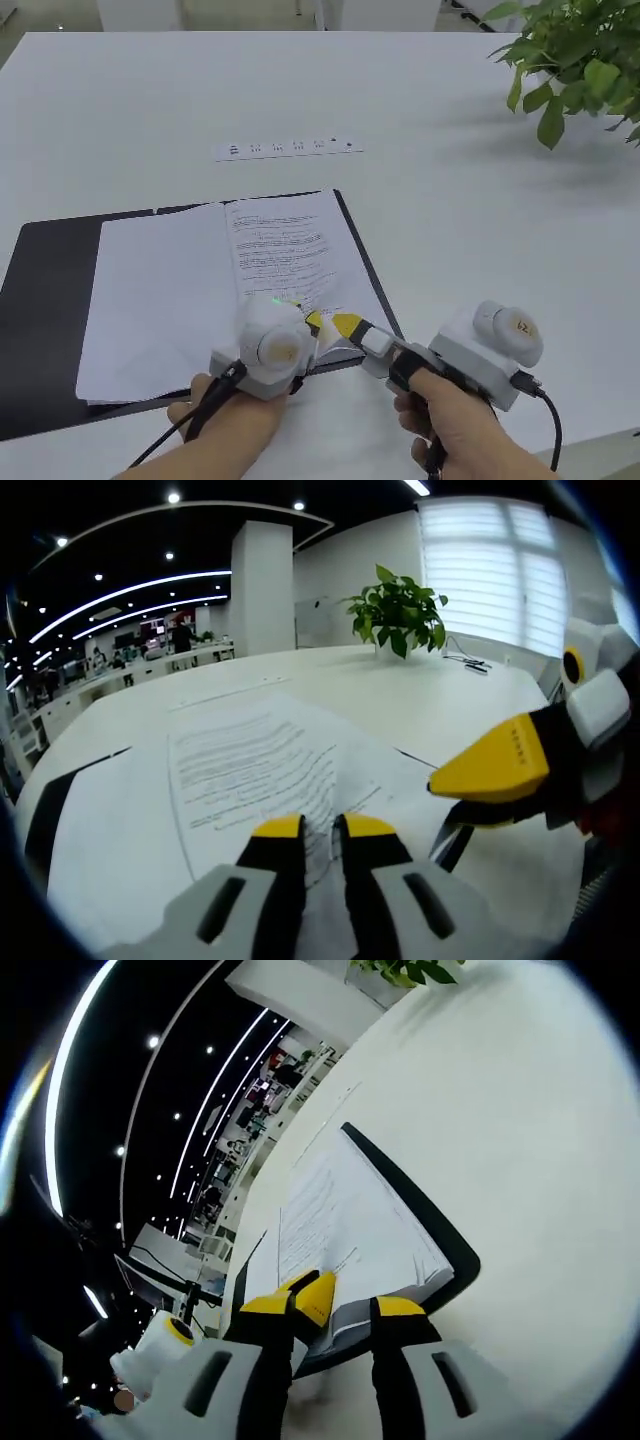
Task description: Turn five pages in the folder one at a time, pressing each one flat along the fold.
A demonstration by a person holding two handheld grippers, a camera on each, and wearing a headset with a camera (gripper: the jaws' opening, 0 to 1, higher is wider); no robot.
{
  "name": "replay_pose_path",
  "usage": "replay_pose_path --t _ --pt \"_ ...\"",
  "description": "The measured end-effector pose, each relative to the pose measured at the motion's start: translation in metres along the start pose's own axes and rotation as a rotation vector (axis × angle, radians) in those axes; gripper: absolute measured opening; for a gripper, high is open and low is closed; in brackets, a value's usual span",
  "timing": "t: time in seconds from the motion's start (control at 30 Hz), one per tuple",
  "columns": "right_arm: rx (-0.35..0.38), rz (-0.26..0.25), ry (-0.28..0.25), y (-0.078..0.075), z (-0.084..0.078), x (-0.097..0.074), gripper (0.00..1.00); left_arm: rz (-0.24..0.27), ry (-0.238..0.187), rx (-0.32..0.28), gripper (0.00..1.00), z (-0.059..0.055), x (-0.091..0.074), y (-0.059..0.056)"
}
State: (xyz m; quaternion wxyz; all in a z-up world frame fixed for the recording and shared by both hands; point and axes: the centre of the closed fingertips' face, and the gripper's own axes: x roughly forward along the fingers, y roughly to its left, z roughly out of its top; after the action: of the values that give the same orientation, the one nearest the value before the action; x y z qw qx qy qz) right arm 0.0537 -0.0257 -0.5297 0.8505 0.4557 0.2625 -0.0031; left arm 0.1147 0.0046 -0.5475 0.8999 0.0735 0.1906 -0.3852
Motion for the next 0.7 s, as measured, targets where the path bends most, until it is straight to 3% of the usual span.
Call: replay_pose_path --t 0.53,0.7 --pt "-0.005 -0.086 -0.039 -0.018 0.008 0.004 0.01 0.0 0.004 0.0 0.12 0.0 0.0 0.0" --pt "-0.012 -0.091 -0.042 -0.02 0.007 0.004 0.0 0.0 0.007 -0.002 0.12 0.0 0.0 0.0"
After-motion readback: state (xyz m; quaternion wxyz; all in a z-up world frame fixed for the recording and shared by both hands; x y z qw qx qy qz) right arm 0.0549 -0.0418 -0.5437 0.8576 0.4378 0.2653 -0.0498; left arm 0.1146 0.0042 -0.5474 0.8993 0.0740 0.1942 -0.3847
